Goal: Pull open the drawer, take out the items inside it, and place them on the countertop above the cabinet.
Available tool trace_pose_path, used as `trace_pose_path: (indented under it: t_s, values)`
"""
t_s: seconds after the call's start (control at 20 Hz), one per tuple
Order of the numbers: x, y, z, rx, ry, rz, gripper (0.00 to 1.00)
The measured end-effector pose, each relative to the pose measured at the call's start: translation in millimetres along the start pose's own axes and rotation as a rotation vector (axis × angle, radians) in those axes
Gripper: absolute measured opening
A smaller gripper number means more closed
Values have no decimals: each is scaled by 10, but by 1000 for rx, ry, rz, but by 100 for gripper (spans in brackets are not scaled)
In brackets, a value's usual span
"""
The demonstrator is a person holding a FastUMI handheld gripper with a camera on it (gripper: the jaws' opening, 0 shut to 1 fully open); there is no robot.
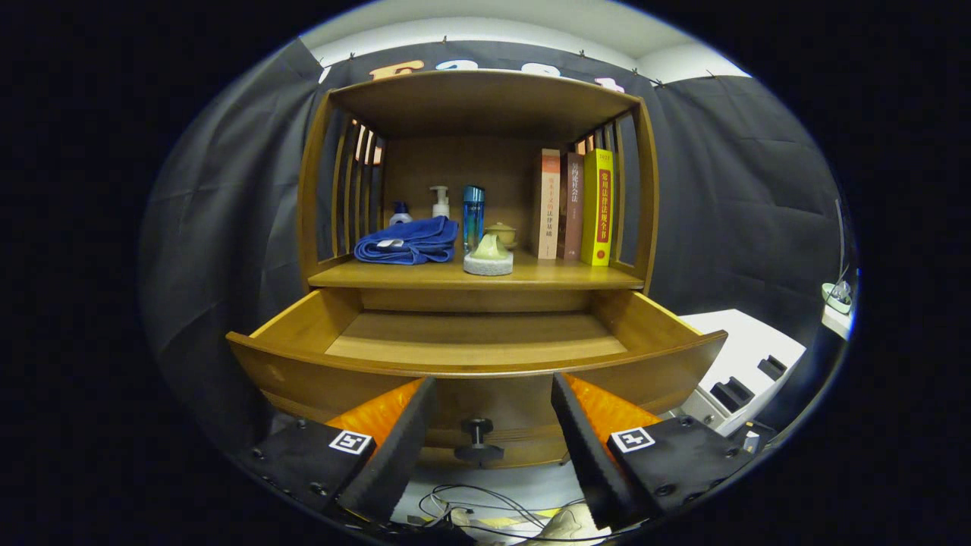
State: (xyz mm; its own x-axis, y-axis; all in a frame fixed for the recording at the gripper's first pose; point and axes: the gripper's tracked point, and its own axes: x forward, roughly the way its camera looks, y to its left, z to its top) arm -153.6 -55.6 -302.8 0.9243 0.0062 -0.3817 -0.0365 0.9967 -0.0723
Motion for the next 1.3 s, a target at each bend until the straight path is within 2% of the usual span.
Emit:
trace_pose_path:
  t_s: [0.25,0.6,0.85,1.05,1.3]
  values:
    - [94,87,-141,-4,25,14,98]
    - [225,152,-120,23,25,8,96]
    - [474,139,-58,78,21,-19,96]
    - [704,153,15,23,18,-36,96]
    - [1022,163,20,55,24,-36,96]
